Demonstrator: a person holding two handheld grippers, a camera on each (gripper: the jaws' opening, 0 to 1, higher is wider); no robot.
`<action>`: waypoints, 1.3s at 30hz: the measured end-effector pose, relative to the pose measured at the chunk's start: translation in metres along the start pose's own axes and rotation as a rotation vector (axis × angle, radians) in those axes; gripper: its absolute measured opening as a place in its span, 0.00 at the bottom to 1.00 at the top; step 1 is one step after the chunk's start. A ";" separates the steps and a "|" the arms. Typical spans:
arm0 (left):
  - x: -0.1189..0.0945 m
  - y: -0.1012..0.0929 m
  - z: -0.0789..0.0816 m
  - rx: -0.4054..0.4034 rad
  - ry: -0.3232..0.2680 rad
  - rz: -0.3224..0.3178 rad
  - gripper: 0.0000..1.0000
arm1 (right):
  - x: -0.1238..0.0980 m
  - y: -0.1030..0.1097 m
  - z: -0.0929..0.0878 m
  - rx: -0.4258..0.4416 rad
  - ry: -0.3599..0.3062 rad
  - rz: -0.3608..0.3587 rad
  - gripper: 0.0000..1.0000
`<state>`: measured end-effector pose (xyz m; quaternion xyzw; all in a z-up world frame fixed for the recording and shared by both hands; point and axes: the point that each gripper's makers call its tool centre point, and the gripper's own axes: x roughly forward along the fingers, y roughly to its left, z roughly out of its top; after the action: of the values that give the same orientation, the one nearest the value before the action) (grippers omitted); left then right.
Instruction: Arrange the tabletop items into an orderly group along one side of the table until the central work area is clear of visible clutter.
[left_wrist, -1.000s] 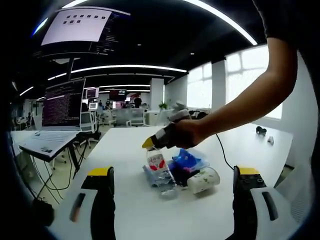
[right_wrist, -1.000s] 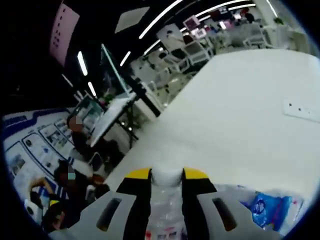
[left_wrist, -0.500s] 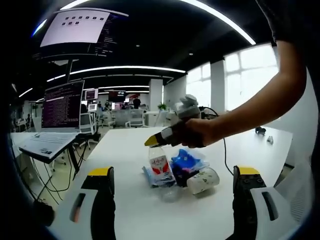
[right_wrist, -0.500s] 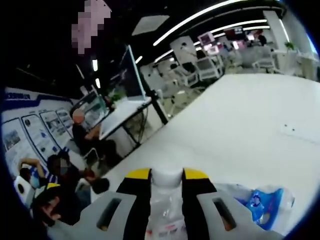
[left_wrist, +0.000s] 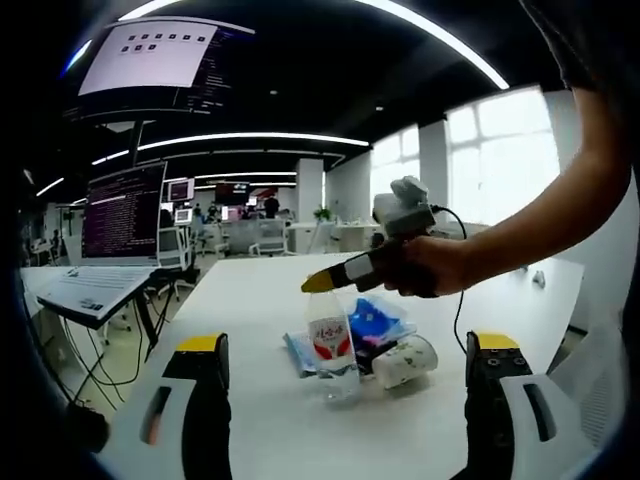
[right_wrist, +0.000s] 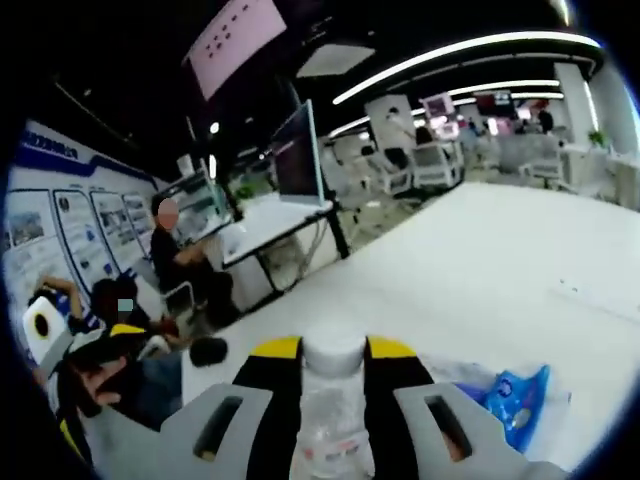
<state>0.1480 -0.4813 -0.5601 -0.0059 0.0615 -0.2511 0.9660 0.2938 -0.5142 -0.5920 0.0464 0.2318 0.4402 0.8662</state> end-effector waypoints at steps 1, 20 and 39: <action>0.000 0.000 0.000 0.001 0.000 0.001 1.00 | -0.003 0.004 -0.001 -0.020 0.003 0.003 0.19; 0.001 -0.005 -0.006 0.065 0.033 -0.004 1.00 | -0.033 0.032 -0.021 -0.110 0.022 0.013 0.20; 0.002 -0.008 -0.012 0.114 0.059 -0.017 1.00 | -0.040 0.043 -0.034 -0.213 0.077 0.055 0.21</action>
<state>0.1445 -0.4889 -0.5722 0.0561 0.0753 -0.2623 0.9604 0.2268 -0.5234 -0.5956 -0.0566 0.2155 0.4876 0.8442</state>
